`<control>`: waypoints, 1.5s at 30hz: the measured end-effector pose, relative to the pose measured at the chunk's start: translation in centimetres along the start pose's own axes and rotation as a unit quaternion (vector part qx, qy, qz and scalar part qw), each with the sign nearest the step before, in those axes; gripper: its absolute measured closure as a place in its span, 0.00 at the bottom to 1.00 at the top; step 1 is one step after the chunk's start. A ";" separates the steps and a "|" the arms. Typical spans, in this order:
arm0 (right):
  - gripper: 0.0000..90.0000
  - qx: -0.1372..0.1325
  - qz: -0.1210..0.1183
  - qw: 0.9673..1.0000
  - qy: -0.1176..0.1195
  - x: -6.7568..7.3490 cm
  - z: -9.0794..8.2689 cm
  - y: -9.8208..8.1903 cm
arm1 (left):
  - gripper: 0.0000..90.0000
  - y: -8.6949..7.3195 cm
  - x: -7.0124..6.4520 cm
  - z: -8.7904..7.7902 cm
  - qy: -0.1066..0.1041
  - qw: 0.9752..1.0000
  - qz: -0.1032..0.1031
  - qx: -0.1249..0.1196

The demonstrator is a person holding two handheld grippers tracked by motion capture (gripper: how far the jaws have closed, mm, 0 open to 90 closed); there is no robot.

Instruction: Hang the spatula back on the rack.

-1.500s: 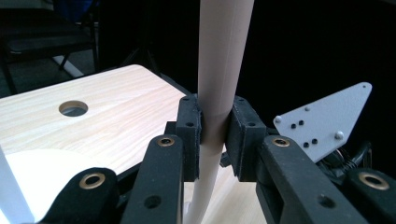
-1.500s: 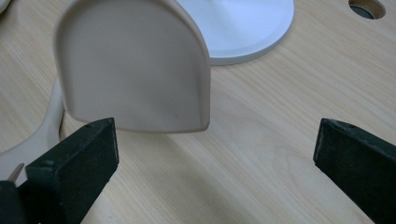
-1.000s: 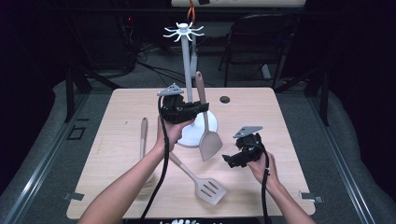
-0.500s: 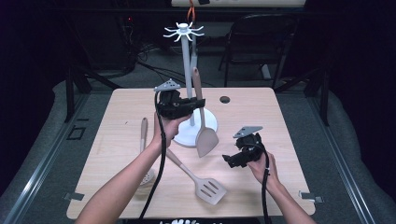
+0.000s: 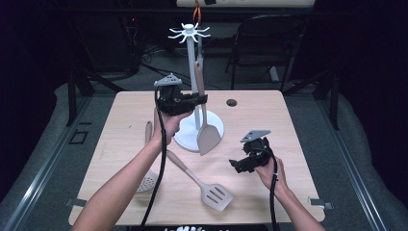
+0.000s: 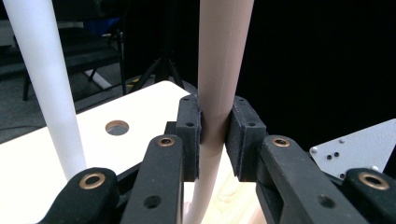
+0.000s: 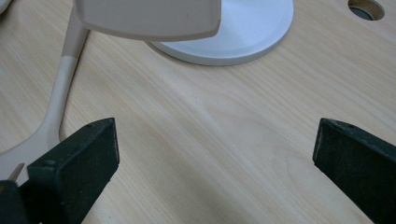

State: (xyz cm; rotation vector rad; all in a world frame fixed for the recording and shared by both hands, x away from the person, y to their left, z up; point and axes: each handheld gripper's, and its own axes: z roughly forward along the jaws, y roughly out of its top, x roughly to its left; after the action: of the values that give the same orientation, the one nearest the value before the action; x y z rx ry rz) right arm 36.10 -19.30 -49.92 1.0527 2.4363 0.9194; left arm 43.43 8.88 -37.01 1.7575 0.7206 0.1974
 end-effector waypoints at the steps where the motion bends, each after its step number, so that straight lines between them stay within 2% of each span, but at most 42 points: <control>1: 0.00 0.000 0.000 1.000 0.000 0.0 0.0 0.0 | 0.85 0.1 0.0 0.0 0.000 1.000 0.002 0.000; 11: 0.00 -0.002 -0.003 1.000 -0.001 0.0 0.0 0.0 | 0.85 1.4 0.3 -0.3 0.002 1.000 0.011 -0.001; 15: 0.00 -0.004 -0.005 1.000 0.000 0.1 -0.1 0.0 | 0.85 2.2 0.4 -0.4 0.007 1.000 0.019 0.005; 27: 0.01 -0.005 -0.006 1.000 -0.001 0.2 0.0 0.0 | 0.85 4.2 0.4 -0.3 0.004 0.999 0.043 0.019; 30: 0.01 -0.008 -0.010 1.000 -0.002 0.2 -0.2 0.0 | 0.85 4.5 0.4 -0.3 0.003 0.999 0.041 0.013; 34: 0.01 -0.009 -0.011 1.000 -0.004 0.3 -0.3 0.0 | 0.85 4.7 0.4 -0.3 0.004 0.999 0.044 0.017; 41: 0.01 -0.011 -0.023 1.000 -0.012 0.5 -0.3 0.1 | 0.85 5.7 0.2 -0.4 0.005 0.998 0.055 0.014; 45: 0.01 -0.013 -0.021 1.000 -0.010 0.5 -0.5 0.1 | 0.85 5.9 0.2 -0.5 0.009 0.998 0.064 0.021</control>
State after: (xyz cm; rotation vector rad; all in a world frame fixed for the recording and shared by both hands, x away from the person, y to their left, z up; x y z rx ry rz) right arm 35.55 -19.08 -49.54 0.9915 2.4146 0.9212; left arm 45.47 8.55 -31.50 1.8448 0.6294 0.2861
